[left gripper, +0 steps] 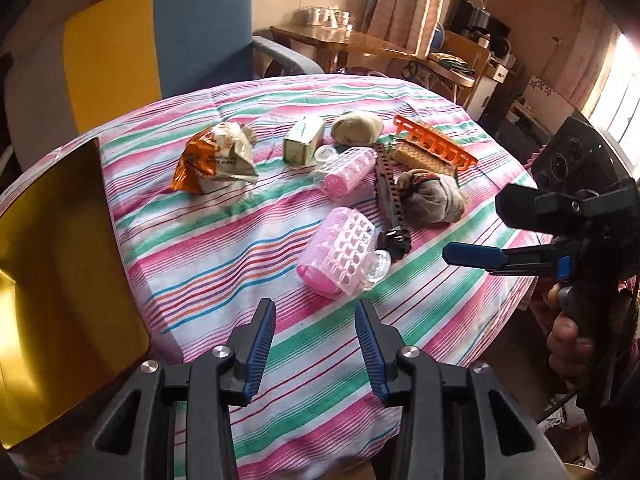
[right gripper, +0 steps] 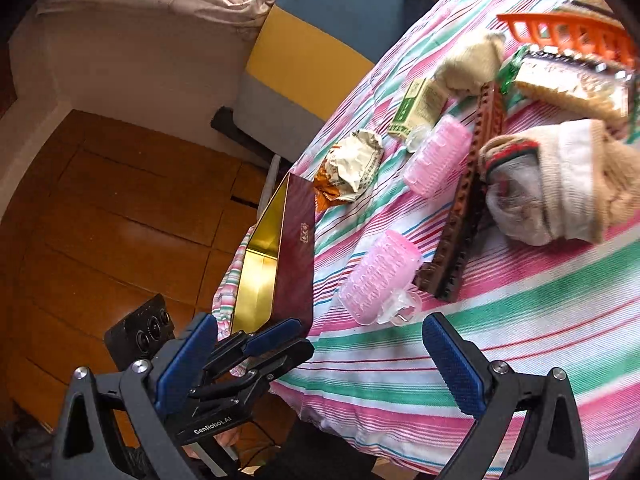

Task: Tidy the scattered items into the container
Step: 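Grasp the pink hair roller with the left tool while the right tool reaches for the beige sock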

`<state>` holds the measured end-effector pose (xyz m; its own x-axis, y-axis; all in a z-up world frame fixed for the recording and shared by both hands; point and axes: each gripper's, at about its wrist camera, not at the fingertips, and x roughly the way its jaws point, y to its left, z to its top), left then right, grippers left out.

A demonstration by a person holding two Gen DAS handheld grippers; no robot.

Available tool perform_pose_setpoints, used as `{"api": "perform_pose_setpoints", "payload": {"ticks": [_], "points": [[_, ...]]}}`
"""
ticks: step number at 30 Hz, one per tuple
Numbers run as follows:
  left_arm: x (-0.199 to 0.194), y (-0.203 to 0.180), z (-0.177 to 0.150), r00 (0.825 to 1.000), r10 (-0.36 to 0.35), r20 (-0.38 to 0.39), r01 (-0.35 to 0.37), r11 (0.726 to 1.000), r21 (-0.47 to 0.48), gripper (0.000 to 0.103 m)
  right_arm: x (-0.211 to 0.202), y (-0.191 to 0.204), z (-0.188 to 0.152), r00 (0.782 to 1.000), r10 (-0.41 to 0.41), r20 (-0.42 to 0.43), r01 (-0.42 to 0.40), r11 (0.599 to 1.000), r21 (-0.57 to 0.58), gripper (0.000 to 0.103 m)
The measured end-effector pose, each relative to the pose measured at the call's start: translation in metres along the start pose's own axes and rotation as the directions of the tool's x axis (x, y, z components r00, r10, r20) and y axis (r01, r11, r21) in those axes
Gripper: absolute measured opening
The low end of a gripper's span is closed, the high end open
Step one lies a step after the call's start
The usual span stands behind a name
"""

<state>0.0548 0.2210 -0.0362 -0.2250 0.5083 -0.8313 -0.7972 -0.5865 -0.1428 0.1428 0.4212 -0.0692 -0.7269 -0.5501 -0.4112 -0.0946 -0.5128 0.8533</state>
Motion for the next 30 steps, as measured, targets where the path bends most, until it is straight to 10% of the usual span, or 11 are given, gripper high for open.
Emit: {"api": "perform_pose_setpoints", "payload": {"ticks": [15,30], "points": [[0.030,-0.018,0.027,0.990,-0.116,-0.080,0.133,0.957,0.256,0.044,-0.018,-0.011,0.001,0.992,-0.128,0.020,0.128,0.992,-0.012,0.103],[0.062,0.010,0.041,0.964,-0.198,-0.178,0.225,0.964,0.144,0.045,-0.002,-0.019,-0.004,0.989,-0.148,-0.024,0.148,0.989,-0.006,0.103]]}}
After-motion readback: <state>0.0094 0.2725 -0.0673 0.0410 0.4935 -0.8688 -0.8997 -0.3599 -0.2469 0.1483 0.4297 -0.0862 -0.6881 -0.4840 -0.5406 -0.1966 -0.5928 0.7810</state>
